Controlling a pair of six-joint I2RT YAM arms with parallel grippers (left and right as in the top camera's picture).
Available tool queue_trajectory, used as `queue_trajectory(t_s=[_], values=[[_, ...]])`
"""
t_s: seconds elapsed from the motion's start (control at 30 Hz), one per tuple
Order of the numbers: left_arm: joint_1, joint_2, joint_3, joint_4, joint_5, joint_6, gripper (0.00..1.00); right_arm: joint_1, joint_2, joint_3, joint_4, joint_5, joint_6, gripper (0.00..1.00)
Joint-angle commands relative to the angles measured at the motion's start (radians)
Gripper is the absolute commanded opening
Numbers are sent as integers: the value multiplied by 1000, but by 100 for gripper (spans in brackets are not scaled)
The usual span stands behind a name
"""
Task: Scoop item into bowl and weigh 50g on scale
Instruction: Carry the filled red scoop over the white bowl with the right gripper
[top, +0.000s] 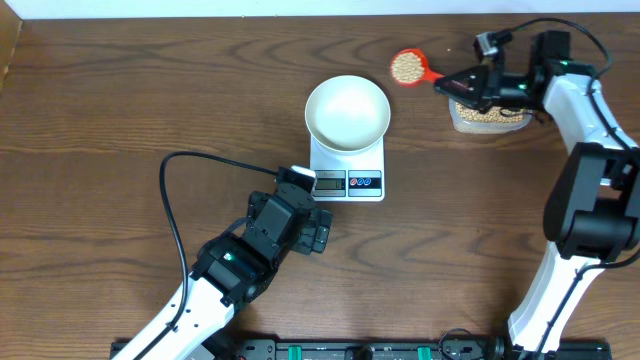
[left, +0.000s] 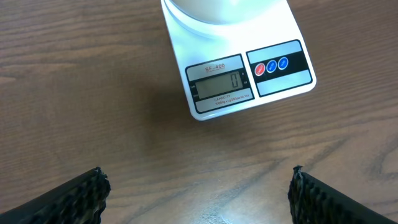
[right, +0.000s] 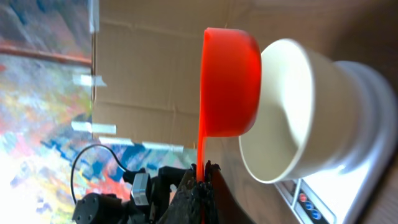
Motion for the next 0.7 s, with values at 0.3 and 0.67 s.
queue_trajectory(t_s=[0.3, 0.67], values=[[-3, 0, 2, 3, -20, -2, 94, 165, -23, 41, -10, 259, 69, 1], [-3, 0, 2, 3, -20, -2, 94, 312, -71, 175, -143, 708, -56, 1]])
